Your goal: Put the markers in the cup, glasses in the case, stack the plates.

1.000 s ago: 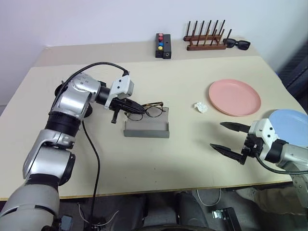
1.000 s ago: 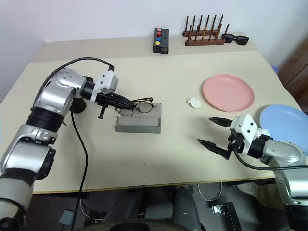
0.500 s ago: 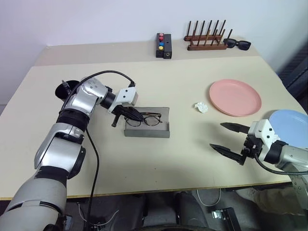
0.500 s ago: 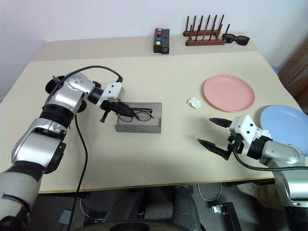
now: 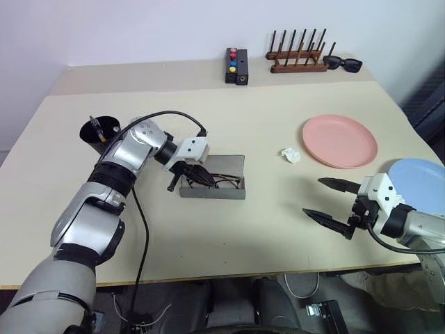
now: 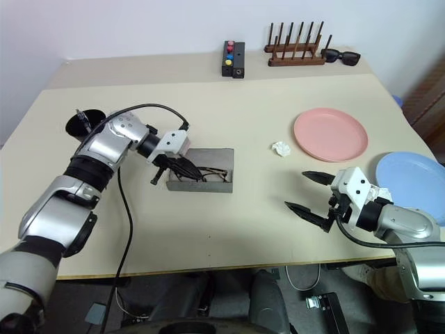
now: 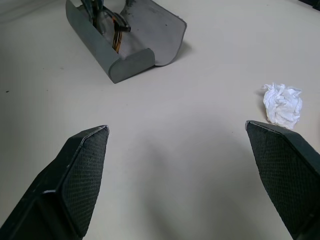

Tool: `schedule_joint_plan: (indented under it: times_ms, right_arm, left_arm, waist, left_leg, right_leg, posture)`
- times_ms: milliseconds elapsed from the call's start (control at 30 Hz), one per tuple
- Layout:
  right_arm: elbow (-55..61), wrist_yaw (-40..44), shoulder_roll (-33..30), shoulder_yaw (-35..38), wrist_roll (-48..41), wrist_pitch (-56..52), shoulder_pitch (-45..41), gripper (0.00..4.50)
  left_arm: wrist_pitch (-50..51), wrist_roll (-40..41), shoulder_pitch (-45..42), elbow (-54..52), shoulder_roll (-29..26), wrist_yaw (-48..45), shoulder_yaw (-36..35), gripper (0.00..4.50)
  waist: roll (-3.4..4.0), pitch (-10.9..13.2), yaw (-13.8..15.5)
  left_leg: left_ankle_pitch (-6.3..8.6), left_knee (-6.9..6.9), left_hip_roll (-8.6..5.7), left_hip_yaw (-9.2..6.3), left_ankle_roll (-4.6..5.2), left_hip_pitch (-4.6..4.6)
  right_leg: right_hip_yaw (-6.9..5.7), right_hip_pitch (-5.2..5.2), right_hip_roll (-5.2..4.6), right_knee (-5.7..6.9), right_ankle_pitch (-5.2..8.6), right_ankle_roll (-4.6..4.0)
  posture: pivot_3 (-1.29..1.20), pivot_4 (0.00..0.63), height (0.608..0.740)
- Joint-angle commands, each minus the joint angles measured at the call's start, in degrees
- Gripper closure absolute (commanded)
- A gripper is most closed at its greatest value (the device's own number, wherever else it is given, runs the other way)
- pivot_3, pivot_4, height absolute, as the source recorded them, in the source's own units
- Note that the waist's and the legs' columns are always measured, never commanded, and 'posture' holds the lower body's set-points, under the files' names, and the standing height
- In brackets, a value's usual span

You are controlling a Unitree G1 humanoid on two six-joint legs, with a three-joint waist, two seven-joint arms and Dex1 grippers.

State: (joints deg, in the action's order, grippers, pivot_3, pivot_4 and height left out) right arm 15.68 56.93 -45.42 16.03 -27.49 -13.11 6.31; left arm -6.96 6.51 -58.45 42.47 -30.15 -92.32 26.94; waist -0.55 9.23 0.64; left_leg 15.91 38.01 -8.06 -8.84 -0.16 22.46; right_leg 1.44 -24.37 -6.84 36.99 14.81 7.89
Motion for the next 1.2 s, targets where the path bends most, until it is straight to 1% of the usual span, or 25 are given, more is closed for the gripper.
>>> schedule_joint_plan:
  times_ms: [33,67,133,233,367,467,600,633,667,733,800,833,967,1200]
  right_arm:
    - [1.64,-0.14,0.38,0.67,-0.32,0.98,-0.38,0.0]
    - [1.62,-0.13,0.39,0.65,-0.3,1.0,-0.4,0.0]
    - [1.49,-0.09,0.4,0.6,-0.27,1.01,-0.51,0.0]
    - [1.39,-0.07,0.45,0.48,-0.17,1.04,-0.71,0.0]
    - [1.58,-0.12,0.49,0.51,-0.3,0.92,-0.95,0.0]
    - [1.74,-0.2,0.6,0.46,-0.34,0.88,-0.98,0.0]
    - [1.6,-0.33,0.91,0.0,-0.01,1.06,-1.17,0.0]
    - [1.57,-0.37,1.02,-0.08,0.0,1.02,-1.26,0.0]
    - [1.55,-0.44,1.13,-0.21,0.06,1.01,-1.38,0.0]
    - [1.55,-0.5,1.29,-0.38,0.1,0.99,-1.52,0.0]
    - [1.55,-0.45,1.42,-0.44,0.14,0.96,-1.61,0.0]
    - [1.53,-0.48,1.48,-0.47,0.17,0.93,-1.7,0.0]
    - [1.5,-0.74,1.58,-0.7,0.18,0.83,-2.14,0.0]
    - [2.1,-1.21,1.64,-1.02,0.04,0.5,-2.26,0.0]
  left_arm:
    - [1.17,2.08,0.25,-2.69,-1.61,-0.18,1.07,3.06]
    - [1.44,2.13,0.35,-2.89,-1.71,-0.18,1.1,2.6]
    - [2.0,2.22,0.52,-3.27,-1.81,-0.18,1.08,1.52]
    - [1.6,1.34,0.81,-3.42,-1.5,-0.18,-0.44,0.06]
    - [3.0,2.0,-0.97,-3.63,-1.03,0.81,-4.39,0.06]
    - [5.41,2.73,-4.34,-2.61,-0.46,2.69,-8.16,0.06]
    - [4.89,1.34,-6.59,-0.19,0.5,7.38,-11.3,0.06]
    - [5.57,1.13,-7.5,1.69,1.18,10.12,-12.47,0.06]
    - [5.79,0.8,-7.93,3.17,1.25,10.99,-13.05,0.28]
    - [4.89,-0.32,-8.27,5.34,1.15,12.3,-13.44,0.93]
    - [4.9,-1.46,-8.91,7.34,1.56,14.2,-13.68,1.92]
    - [4.46,-2.19,-9.05,8.08,1.69,14.63,-13.49,2.49]
    - [1.43,-6.31,-9.59,12.03,3.43,20.61,-12.63,4.44]
    - [-1.43,-11.9,-9.57,15.95,7.38,25.08,-10.69,4.44]
  waist:
    - [0.0,0.0,-0.02]
    - [0.0,0.0,0.02]
    - [0.0,0.0,0.11]
    - [0.0,0.0,0.07]
    - [0.0,0.0,0.03]
    - [-0.05,0.03,0.15]
    - [-0.04,0.02,0.06]
    - [-0.02,0.01,0.05]
    - [-0.03,0.02,0.05]
    - [-0.04,0.02,-0.13]
    - [-0.05,0.03,-0.15]
    - [-0.05,0.03,-0.09]
    - [-0.06,0.04,0.22]
    - [-0.09,0.05,0.07]
  left_leg:
    - [0.0,0.0,0.0,0.0,0.0,0.0]
    - [0.0,0.0,0.0,0.0,0.0,0.0]
    - [0.0,0.01,0.0,0.0,0.0,0.0]
    - [0.0,0.01,-0.01,0.0,0.0,0.0]
    - [0.0,0.01,0.0,0.0,0.0,0.0]
    - [0.0,0.02,-0.01,0.0,0.0,0.0]
    - [0.0,0.07,-0.02,0.0,0.01,0.02]
    - [0.01,0.06,-0.01,0.0,0.01,0.01]
    - [0.01,0.04,-0.01,0.0,0.01,0.01]
    - [0.01,0.04,-0.01,0.01,0.01,0.01]
    - [0.01,0.03,-0.01,0.01,0.01,0.01]
    - [0.01,0.03,-0.01,0.01,0.01,0.01]
    - [0.01,0.07,-0.03,0.02,0.01,0.02]
    - [0.01,0.08,-0.05,0.02,0.02,0.02]
  right_leg:
    - [0.0,0.0,0.0,0.0,0.0,0.0]
    - [0.01,0.0,0.0,0.0,0.0,0.0]
    - [0.01,0.0,0.0,0.0,0.0,0.0]
    - [0.01,0.01,0.0,0.0,0.0,0.0]
    - [0.01,0.0,0.0,0.0,0.0,0.0]
    - [0.01,0.0,0.0,0.0,0.0,0.0]
    - [0.0,0.01,0.0,0.0,0.0,0.01]
    - [0.0,0.01,-0.01,0.0,0.01,0.02]
    - [0.0,0.01,-0.01,0.01,0.02,0.03]
    - [0.0,0.0,0.0,0.01,0.02,0.03]
    - [0.0,-0.03,0.0,0.03,0.02,0.03]
    - [0.0,-0.03,0.0,0.03,0.02,0.03]
    - [0.01,0.0,-0.01,0.03,0.02,0.03]
    - [0.01,0.01,-0.02,0.03,0.02,0.04]
  posture:
    - [0.0,0.15,0.74]
    - [0.0,0.15,0.74]
    - [0.0,0.15,0.74]
    - [0.0,0.15,0.74]
    - [0.0,0.15,0.74]
    - [0.0,0.15,0.74]
    - [0.0,0.15,0.74]
    - [0.0,0.15,0.74]
    - [0.0,0.15,0.74]
    - [0.0,0.15,0.74]
    - [0.0,0.15,0.74]
    - [0.0,0.15,0.74]
    - [0.0,0.15,0.74]
    - [0.0,0.15,0.74]
